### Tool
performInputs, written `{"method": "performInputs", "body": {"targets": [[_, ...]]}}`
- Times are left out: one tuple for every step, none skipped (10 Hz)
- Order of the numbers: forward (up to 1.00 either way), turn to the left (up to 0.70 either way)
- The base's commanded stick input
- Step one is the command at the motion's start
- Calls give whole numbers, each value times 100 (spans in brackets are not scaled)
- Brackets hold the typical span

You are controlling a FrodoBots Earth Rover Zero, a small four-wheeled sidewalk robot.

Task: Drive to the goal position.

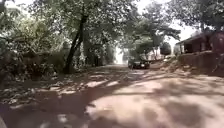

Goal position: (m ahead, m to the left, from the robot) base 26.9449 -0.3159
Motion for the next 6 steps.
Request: {"method": "performInputs", "body": {"targets": [[100,0],[100,-15],[100,-20],[100,0],[100,0],[100,0]]}}
